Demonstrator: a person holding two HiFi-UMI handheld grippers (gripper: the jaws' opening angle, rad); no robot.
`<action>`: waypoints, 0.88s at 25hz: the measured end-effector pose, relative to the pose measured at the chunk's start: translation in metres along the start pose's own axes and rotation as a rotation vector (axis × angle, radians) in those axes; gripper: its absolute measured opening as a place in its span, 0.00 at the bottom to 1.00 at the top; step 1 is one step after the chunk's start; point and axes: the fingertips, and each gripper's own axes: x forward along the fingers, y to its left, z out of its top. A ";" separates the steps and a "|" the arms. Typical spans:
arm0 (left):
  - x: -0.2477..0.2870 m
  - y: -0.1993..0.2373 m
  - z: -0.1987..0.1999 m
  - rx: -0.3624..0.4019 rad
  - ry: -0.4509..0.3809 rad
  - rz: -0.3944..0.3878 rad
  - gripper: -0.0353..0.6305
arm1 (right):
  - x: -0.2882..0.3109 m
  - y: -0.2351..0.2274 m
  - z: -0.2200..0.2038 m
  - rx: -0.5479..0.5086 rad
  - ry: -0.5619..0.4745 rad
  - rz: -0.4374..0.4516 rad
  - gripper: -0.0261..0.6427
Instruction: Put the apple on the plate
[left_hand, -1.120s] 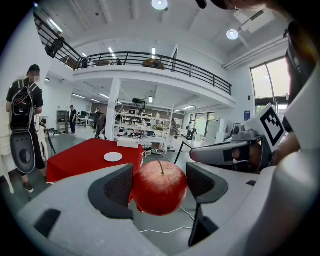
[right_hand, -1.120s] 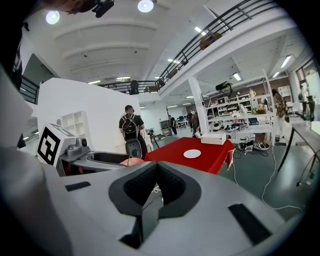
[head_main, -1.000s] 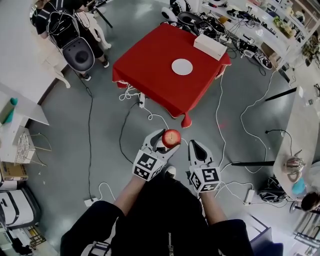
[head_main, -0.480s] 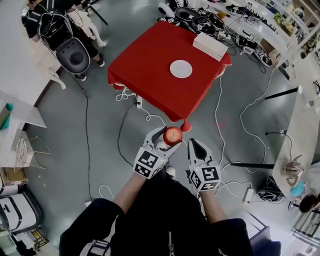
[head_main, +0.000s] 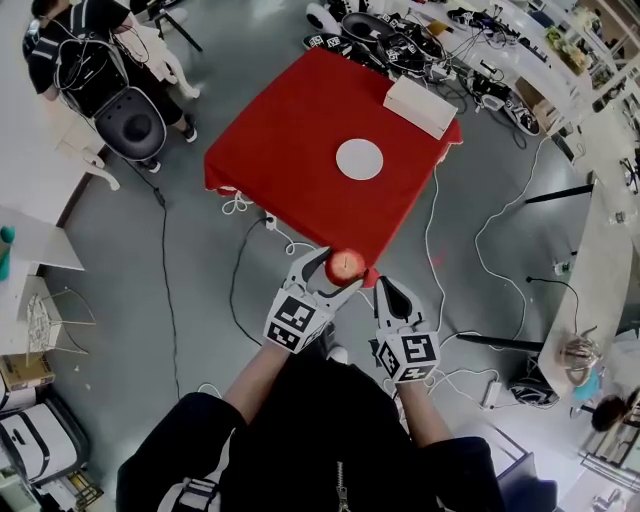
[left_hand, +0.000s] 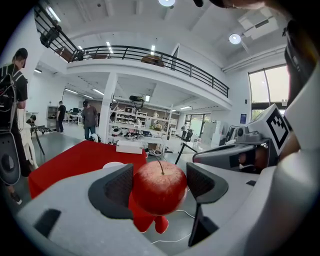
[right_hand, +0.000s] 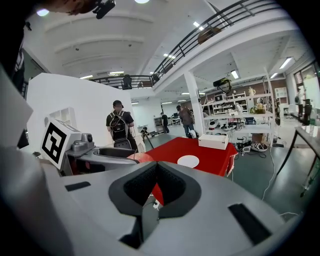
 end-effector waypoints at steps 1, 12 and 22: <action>0.003 0.007 0.002 -0.004 -0.003 -0.003 0.56 | 0.007 0.000 0.002 0.000 0.000 -0.006 0.06; 0.032 0.064 0.013 -0.002 -0.005 -0.050 0.56 | 0.061 -0.005 0.017 -0.002 0.029 -0.045 0.06; 0.057 0.077 0.013 -0.017 0.009 -0.057 0.56 | 0.076 -0.028 0.026 0.005 0.030 -0.067 0.06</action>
